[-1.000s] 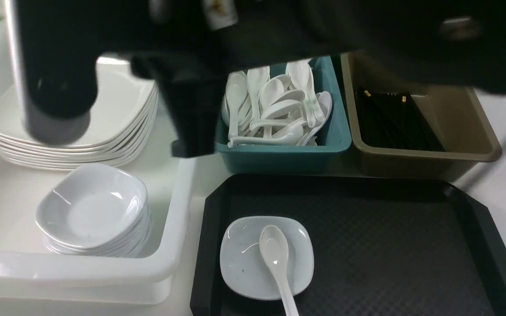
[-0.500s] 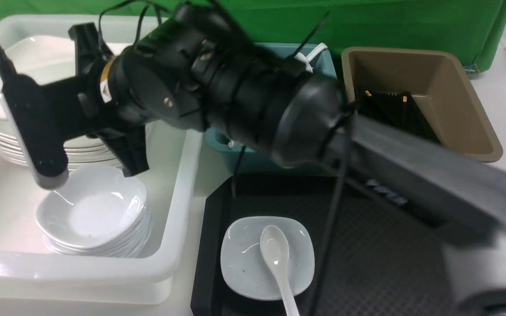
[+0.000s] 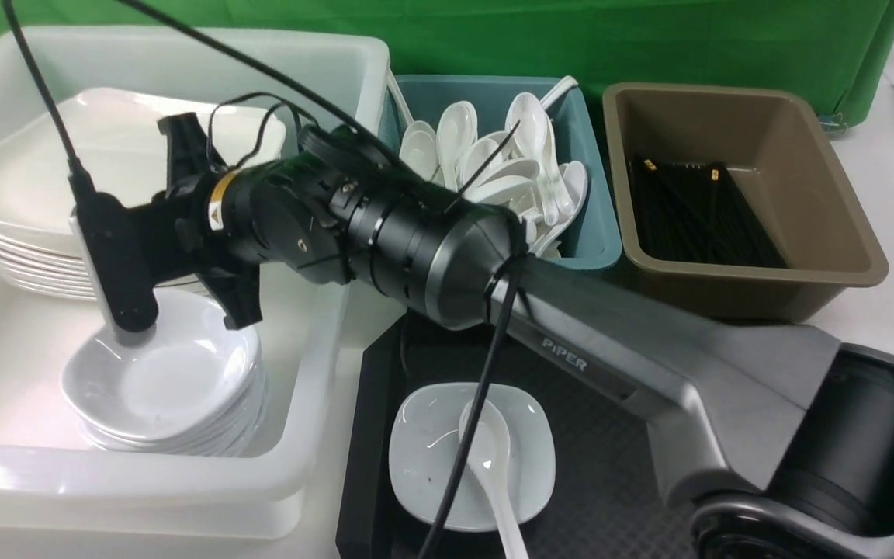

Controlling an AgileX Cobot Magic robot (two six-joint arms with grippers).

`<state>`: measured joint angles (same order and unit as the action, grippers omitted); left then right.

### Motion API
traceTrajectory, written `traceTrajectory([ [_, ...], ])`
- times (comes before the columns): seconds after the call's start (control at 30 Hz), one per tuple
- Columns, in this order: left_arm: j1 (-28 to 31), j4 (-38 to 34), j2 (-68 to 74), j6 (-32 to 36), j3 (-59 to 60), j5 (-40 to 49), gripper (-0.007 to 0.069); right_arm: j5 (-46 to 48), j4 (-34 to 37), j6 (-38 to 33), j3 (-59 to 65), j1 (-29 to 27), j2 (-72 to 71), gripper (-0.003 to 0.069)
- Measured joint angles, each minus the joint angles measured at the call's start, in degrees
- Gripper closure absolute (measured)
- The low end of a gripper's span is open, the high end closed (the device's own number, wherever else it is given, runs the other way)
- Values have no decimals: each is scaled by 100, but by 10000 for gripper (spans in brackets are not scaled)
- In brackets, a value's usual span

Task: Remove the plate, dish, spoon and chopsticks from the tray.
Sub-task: Use the right arm to put the plate into the large storage box on the left, then use the left arm to grab a soup spoon from the plate

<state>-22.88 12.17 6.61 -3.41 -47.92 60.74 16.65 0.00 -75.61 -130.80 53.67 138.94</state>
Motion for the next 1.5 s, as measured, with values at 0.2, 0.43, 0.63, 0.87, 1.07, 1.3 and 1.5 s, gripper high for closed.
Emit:
traceTrajectory([
  [0.2, 0, -209, 0, 0, 0, 13, 607, -376, 0, 107, -20, -23, 185, 581],
  [0.43, 0, -478, 0, -2, 0, 46, 607, -799, 0, 704, -36, -33, 198, 365],
  [0.63, 0, -660, 0, -2, 0, 51, 607, -519, 0, 1610, -36, -33, 188, 209],
  [0.87, 0, -778, 0, -2, 0, 24, 607, 780, -38, 2138, -36, -2, -113, 197],
  [1.07, 0, -782, 22, 55, 0, -101, 607, 2236, -76, 3120, -38, 53, -1069, 210],
  [1.3, 0, -1013, 824, 558, -32, -155, 607, 4668, -154, 4498, -94, 24, -2322, 476],
  [1.5, -5, -1830, 2539, 1340, -34, -261, 607, 4822, -947, 6024, 472, -35, -3263, 636],
])
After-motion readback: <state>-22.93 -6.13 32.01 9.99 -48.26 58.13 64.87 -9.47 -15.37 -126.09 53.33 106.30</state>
